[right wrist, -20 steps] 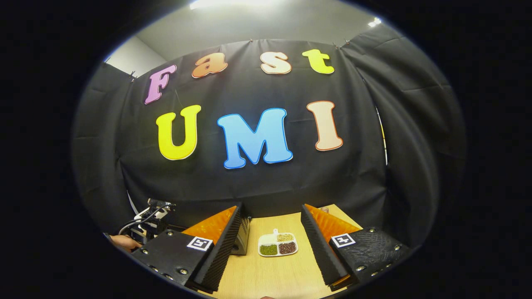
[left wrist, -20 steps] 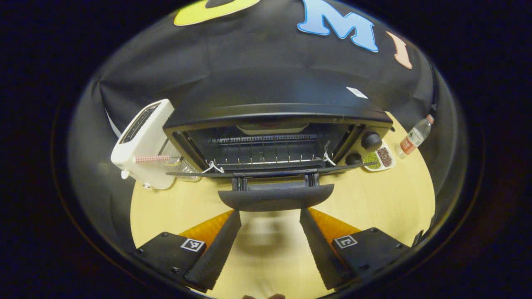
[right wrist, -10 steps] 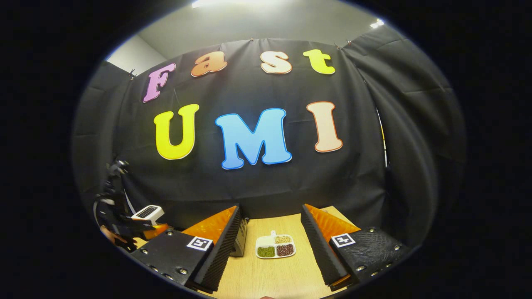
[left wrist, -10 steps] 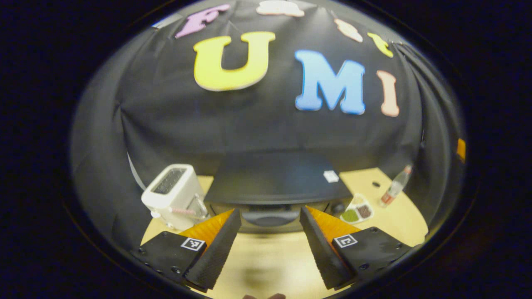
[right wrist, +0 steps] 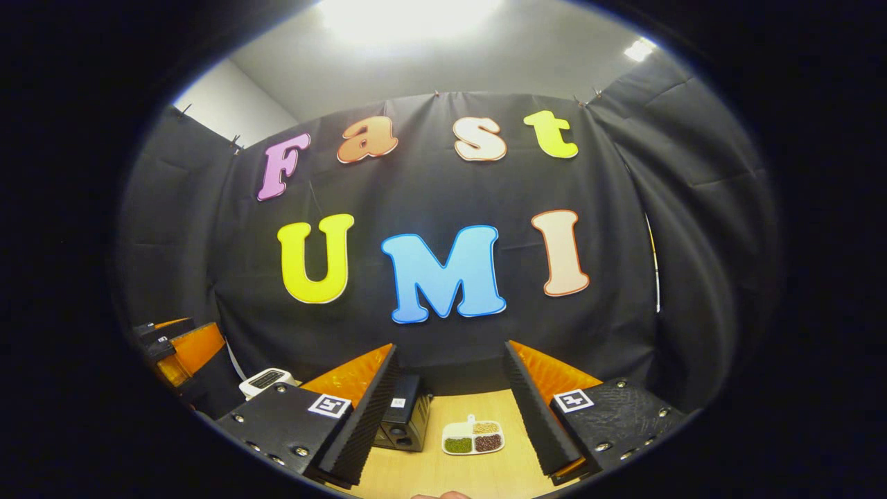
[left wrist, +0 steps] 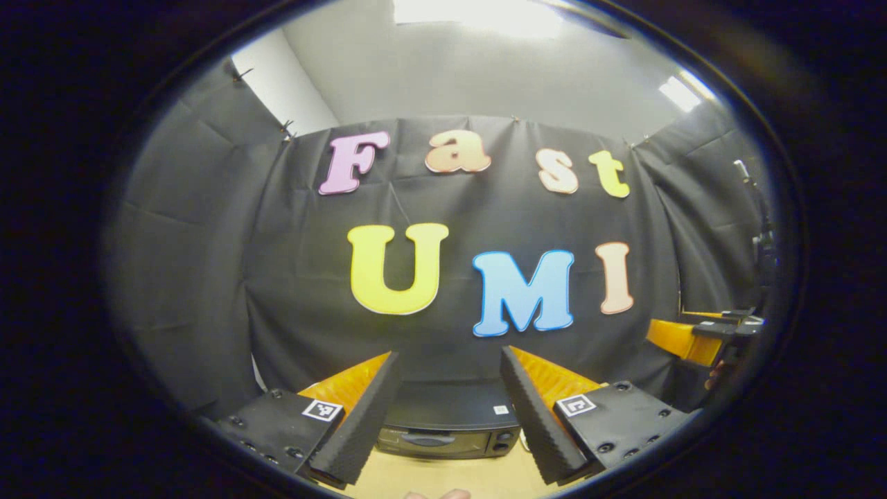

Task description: Open the electric oven with the left hand, put the food in, and close the electric oven.

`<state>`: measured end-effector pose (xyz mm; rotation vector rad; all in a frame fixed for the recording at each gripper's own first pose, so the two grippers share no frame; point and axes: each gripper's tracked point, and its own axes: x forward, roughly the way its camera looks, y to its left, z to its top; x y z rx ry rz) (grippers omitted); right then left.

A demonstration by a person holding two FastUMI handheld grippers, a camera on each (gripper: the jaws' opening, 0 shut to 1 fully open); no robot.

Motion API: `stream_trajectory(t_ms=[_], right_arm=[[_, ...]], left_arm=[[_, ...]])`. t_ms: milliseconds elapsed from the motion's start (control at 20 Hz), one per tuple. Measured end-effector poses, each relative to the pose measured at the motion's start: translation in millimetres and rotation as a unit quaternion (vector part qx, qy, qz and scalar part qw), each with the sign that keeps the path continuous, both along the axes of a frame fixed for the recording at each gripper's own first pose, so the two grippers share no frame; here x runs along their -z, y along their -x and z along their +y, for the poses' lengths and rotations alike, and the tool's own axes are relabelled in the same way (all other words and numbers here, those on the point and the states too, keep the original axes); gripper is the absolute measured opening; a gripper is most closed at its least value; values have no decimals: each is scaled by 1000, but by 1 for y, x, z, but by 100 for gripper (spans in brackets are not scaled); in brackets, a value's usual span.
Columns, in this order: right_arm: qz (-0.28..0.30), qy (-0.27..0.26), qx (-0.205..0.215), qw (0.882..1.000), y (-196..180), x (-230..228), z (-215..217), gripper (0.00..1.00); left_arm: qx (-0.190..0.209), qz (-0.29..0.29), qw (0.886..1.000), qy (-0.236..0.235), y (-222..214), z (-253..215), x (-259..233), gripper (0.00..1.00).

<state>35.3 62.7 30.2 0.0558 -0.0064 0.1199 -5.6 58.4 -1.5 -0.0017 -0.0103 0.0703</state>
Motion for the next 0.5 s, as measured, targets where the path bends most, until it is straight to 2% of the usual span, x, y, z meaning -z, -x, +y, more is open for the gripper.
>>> stream_trajectory(t_ms=[50, 200, 500], right_arm=[[-3, 0, -1, 1000, 1, -2, 2, 91], [-5, 7, -3, 1000, 8, -3, 9, 91], [10, -2, 4, 1000, 21, 3, 23, 91]], left_arm=[[2, -4, 1000, 3, 2, -1, -5, 100], [2, 7, 1000, 4, 1, 9, 0, 100], [28, 29, 999, 29, -3, 24, 14, 100]])
